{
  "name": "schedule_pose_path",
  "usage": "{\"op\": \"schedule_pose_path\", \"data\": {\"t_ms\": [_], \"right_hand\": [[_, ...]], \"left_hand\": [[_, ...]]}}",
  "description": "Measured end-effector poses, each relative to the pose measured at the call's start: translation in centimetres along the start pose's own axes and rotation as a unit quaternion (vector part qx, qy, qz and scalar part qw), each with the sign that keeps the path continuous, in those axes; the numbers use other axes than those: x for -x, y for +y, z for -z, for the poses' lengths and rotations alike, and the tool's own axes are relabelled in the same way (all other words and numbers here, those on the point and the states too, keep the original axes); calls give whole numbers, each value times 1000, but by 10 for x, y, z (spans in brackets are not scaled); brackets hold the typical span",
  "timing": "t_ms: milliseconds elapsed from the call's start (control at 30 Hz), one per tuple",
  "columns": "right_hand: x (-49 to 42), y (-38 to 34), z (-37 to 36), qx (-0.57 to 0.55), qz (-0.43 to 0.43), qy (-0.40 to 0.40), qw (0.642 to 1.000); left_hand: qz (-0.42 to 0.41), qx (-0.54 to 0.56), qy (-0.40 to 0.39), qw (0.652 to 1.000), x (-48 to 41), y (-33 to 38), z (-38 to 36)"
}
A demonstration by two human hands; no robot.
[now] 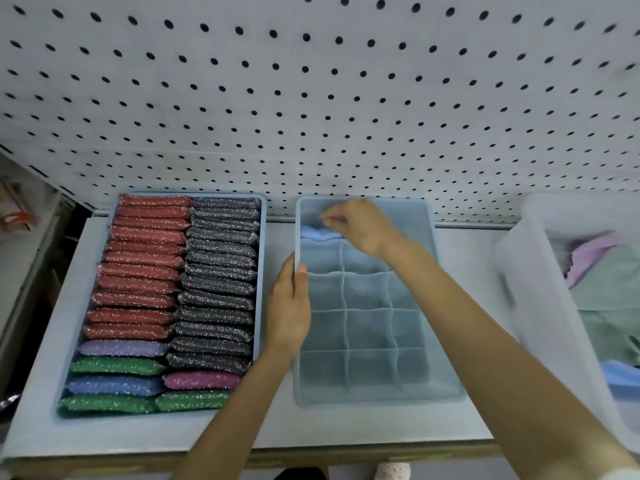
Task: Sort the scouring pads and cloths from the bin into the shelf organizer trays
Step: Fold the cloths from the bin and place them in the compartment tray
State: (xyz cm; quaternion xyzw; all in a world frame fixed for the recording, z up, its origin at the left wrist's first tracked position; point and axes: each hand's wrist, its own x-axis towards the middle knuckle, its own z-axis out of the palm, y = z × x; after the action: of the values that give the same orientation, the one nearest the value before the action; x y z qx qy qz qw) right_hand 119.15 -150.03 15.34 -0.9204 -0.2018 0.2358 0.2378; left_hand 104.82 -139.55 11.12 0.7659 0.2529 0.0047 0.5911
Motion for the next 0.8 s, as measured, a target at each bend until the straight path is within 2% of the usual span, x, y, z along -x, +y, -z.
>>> {"op": "schedule_pose_path", "data": {"t_ms": [100, 267, 433, 500, 567, 633, 667, 733, 800], "right_hand": [[27, 10, 29, -78, -12, 76, 994], [116, 56, 67, -75, -9, 129, 989], [230, 156, 101, -108, -91, 259, 955], [274, 206, 111, -117, -131, 284, 942], [308, 251, 113, -143, -161, 266, 940], [326, 294, 109, -162, -164, 210, 950], [329, 314, 107, -136, -154, 170, 964], [329, 349, 105, -45, -123, 86, 988], [324, 365, 109, -32, -99, 33, 994]], "left_hand": [[-30, -19, -3, 999, 3, 13, 6], [-182, -171, -6, 968, 13, 60, -13], [-258, -187, -121, 940, 56, 105, -109], [-265, -164, -160, 937, 87, 116, -159], [-269, -144, -193, 933, 118, 122, -207], [-253, -156, -212, 931, 145, 121, -249], [-250, -185, -194, 931, 154, 119, -268], [-262, -285, -107, 916, 166, 117, -292], [-259, -338, -61, 903, 168, 115, -300]]}}
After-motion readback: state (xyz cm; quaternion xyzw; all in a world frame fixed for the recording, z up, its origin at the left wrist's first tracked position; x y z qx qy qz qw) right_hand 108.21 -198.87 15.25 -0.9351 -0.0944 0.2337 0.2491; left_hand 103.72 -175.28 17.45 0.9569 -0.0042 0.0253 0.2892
